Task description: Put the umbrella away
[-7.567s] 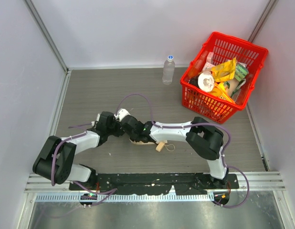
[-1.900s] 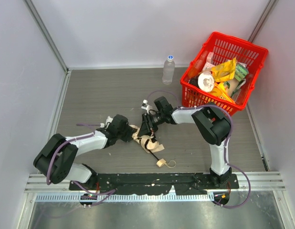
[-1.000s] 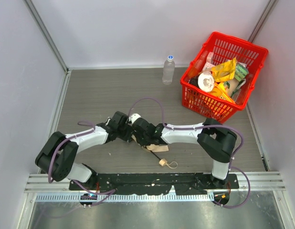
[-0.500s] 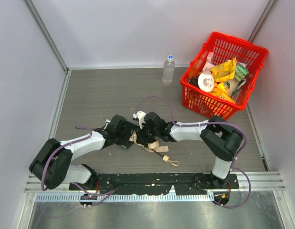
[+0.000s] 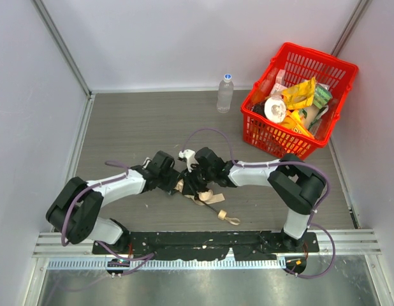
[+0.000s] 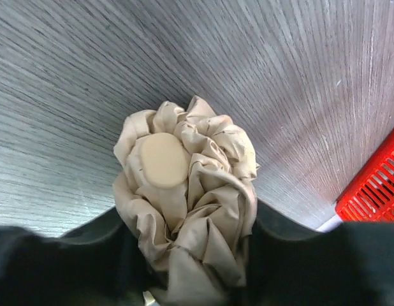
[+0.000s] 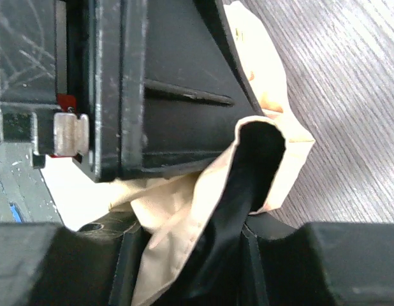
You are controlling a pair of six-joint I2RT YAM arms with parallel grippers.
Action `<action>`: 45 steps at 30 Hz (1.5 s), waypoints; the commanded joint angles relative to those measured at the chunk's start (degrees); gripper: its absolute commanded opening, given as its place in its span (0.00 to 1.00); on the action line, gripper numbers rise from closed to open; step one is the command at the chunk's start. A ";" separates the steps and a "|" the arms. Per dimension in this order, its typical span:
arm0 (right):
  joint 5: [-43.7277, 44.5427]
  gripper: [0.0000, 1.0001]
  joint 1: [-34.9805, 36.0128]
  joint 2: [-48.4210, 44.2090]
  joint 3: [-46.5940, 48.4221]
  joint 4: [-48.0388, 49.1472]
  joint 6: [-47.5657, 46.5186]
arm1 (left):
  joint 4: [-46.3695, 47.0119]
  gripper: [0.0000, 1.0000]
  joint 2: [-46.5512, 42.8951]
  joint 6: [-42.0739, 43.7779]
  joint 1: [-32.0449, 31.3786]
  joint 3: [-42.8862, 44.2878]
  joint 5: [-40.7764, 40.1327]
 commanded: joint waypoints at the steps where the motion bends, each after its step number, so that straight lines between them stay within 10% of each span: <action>1: -9.86 0.01 1.25 -4.83 2.71 2.38 -1.38 | 1.87 0.36 2.43 3.97 -0.02 -6.67 -7.80; 4: -11.35 0.01 1.16 -4.83 3.76 0.97 -0.69 | 5.56 0.04 -1.87 4.68 -0.02 -8.69 -7.80; 7: -8.65 0.06 1.08 -5.18 4.55 -1.31 1.68 | 7.50 0.00 -7.31 3.37 0.24 -10.88 -7.10; 10: -2.59 0.64 1.08 -6.23 6.74 -8.84 9.48 | 6.98 0.00 -12.76 1.61 0.50 -12.29 -7.88; 12: -0.39 0.76 1.08 -8.25 6.14 -9.41 15.99 | 7.33 0.00 -15.58 1.25 0.59 -12.82 -8.94; 29: 15.26 0.83 -4.10 -32.76 9.48 -25.49 30.57 | 45.81 0.00 -24.38 6.35 3.57 -14.67 -14.39; 45: 13.51 0.90 -26.51 -44.73 -1.68 -24.89 47.11 | 45.74 0.00 -33.87 2.58 5.77 -0.53 -9.30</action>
